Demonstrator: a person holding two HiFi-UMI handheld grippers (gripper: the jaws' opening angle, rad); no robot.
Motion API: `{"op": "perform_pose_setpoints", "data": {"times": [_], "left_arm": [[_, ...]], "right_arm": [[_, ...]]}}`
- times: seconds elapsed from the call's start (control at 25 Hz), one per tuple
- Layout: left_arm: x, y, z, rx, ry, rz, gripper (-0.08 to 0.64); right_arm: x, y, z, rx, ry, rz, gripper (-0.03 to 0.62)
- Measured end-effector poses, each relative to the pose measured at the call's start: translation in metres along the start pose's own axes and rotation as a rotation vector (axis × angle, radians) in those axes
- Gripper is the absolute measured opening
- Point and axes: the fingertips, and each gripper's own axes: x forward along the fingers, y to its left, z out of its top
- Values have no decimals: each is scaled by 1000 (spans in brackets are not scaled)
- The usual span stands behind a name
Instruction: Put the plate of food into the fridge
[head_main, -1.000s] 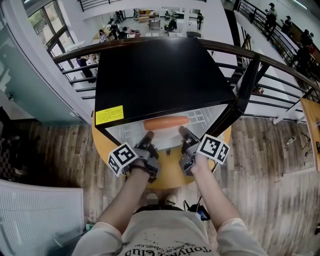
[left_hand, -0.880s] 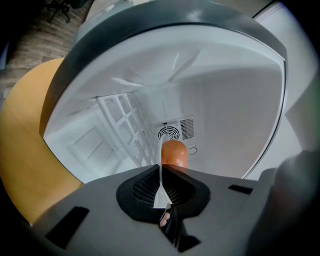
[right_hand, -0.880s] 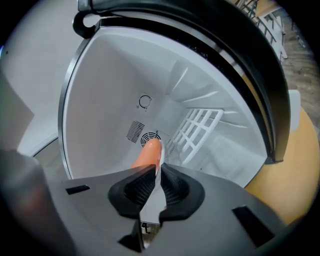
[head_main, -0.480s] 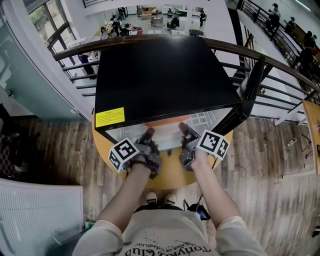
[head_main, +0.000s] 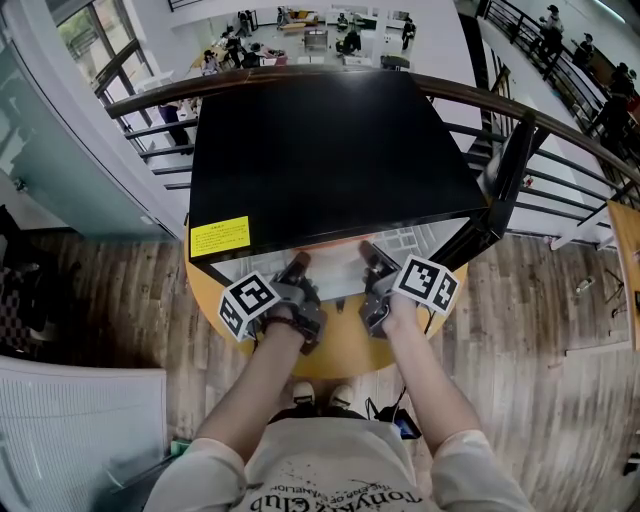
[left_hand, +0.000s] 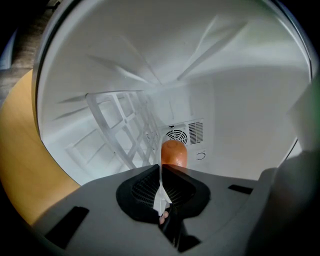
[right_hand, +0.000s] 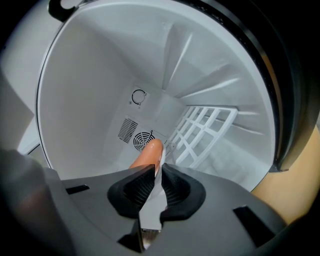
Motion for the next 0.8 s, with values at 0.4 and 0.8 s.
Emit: {"op": "perform_pose_setpoints", "data": {"times": [0.4,0.8], "left_arm": [[5,-2,1,7,-1,6,32],[5,-4,1,63,16,32,36]], "right_arm": [[3,-1,4,-3,-11,-15,66],[4,1,11,-124,-12,-97,72]]}}
